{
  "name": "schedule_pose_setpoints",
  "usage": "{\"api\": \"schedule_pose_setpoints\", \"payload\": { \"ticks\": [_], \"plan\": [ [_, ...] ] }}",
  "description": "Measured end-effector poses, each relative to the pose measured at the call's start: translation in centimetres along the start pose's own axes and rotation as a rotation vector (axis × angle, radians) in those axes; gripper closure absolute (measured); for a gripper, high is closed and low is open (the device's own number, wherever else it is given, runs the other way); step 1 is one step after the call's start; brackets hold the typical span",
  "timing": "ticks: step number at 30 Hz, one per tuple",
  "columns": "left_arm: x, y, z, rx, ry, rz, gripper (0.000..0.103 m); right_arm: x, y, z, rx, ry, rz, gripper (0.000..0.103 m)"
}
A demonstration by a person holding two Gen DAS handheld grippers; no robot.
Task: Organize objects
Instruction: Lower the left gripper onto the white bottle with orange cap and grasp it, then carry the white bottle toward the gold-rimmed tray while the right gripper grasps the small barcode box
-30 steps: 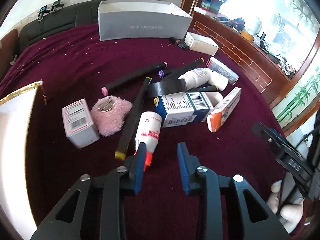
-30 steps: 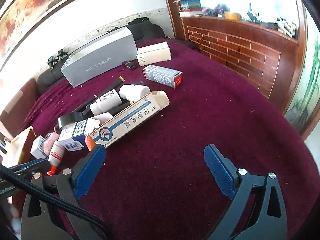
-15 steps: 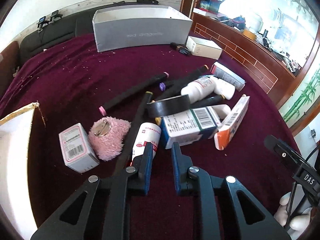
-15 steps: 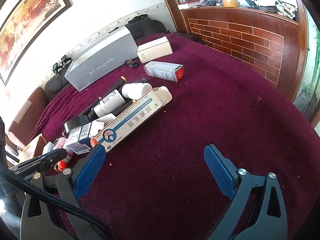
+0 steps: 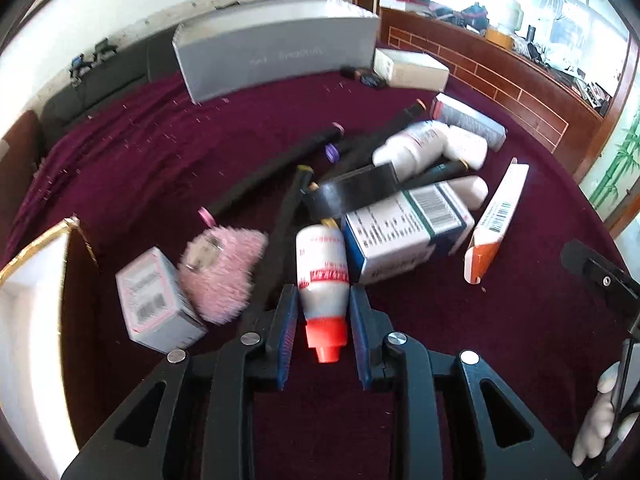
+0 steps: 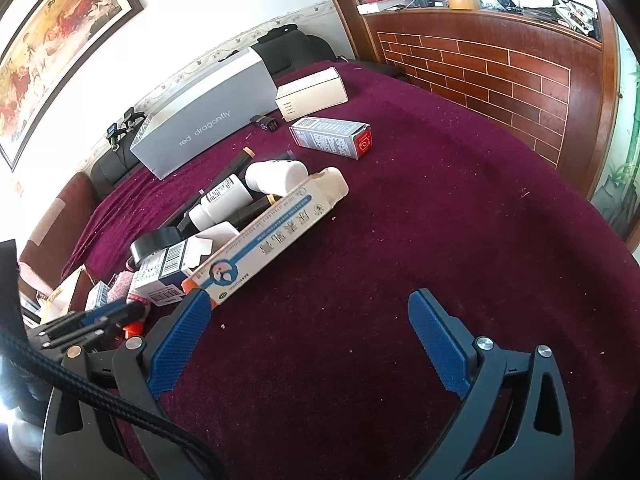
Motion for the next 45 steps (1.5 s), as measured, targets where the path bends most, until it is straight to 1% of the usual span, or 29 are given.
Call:
{"api": "schedule_pose_setpoints", "payload": {
  "ticks": [2, 3, 6, 8, 12, 13, 16, 18, 21, 24, 28, 30, 33, 37, 40, 42, 44, 45],
  "plan": [
    [-0.2, -0.1, -0.3, -0.051, -0.012, 0.011, 0.082, 0.0, 0.1, 0.0, -0.001, 0.000, 0.004, 0.003],
    [-0.2, -0.3, -0.4, -0.058, -0.012, 0.008, 0.082, 0.0, 0.1, 0.0, 0.000, 0.001, 0.006, 0.003],
    [0.1, -0.3, -0.7, -0.047, -0.008, 0.006, 0.082, 0.0, 0.2, -0.1, 0.004, 0.003, 0.010, 0.003],
    [0.4, 0.0, -0.5, -0.035, -0.024, -0.004, 0.081, 0.0, 0.2, -0.1, 0.005, 0.005, 0.011, 0.003],
    [0.9, 1.4, -0.4, -0.019, -0.041, 0.015, 0.080, 0.0, 0.2, -0.1, 0.005, 0.007, 0.015, 0.003],
    [1.0, 1.4, -0.5, -0.009, -0.034, 0.000, 0.078, 0.0, 0.2, -0.1, 0.004, 0.007, 0.016, 0.003],
    [1.3, 1.8, -1.0, 0.007, -0.020, -0.004, 0.072, 0.0, 0.2, -0.1, 0.001, 0.005, 0.016, 0.003],
    [1.4, 2.0, -1.3, 0.024, -0.013, -0.016, 0.071, -0.1, 0.2, -0.1, -0.002, 0.005, 0.017, 0.003],
    [1.3, 2.0, -1.5, 0.040, -0.016, -0.033, 0.071, 0.0, 0.3, -0.1, -0.007, 0.005, 0.018, 0.003],
    [1.2, 1.6, -1.0, 0.028, -0.047, -0.018, 0.081, -0.1, 0.2, -0.1, -0.011, 0.004, 0.018, 0.003],
    [0.2, -0.9, 0.7, -0.011, -0.138, -0.046, 0.081, -0.1, 0.3, 0.1, -0.025, -0.004, 0.022, 0.003],
    [-0.5, -2.7, 1.9, -0.040, -0.194, -0.057, 0.081, -0.1, 0.4, 0.1, -0.035, -0.009, 0.022, 0.003],
    [-2.2, -5.3, 3.5, -0.071, -0.251, -0.073, 0.080, -0.1, 0.4, 0.1, -0.043, -0.013, 0.026, 0.003],
    [-4.7, -9.0, 5.6, -0.067, -0.297, -0.106, 0.080, -0.1, 0.3, 0.3, -0.051, -0.028, 0.026, 0.003],
    [-6.1, -11.3, 7.1, -0.046, -0.313, -0.135, 0.080, -0.2, -1.3, 1.4, -0.099, -0.075, -0.007, 0.003],
    [-7.1, -12.6, 8.4, -0.025, -0.321, -0.154, 0.080, 0.2, -3.5, 3.2, -0.058, -0.104, -0.025, 0.003],
    [-7.9, -13.7, 9.4, -0.026, -0.341, -0.170, 0.080, 0.9, -5.2, 5.4, -0.023, -0.144, -0.031, 0.003],
    [-8.2, -14.2, 9.9, -0.028, -0.349, -0.178, 0.080, 1.9, -6.5, 7.6, 0.014, -0.181, -0.027, 0.003]
  ]
}}
Point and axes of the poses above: each gripper's, at about its wrist camera, not at the fingertips, and y roughly the way its jaws point, z to its left, x to its top, the point moved 2 cm from there along y, roughly the way its jaws point, and after that the axes turned 1 degree about -x, right-handed, at the moved point
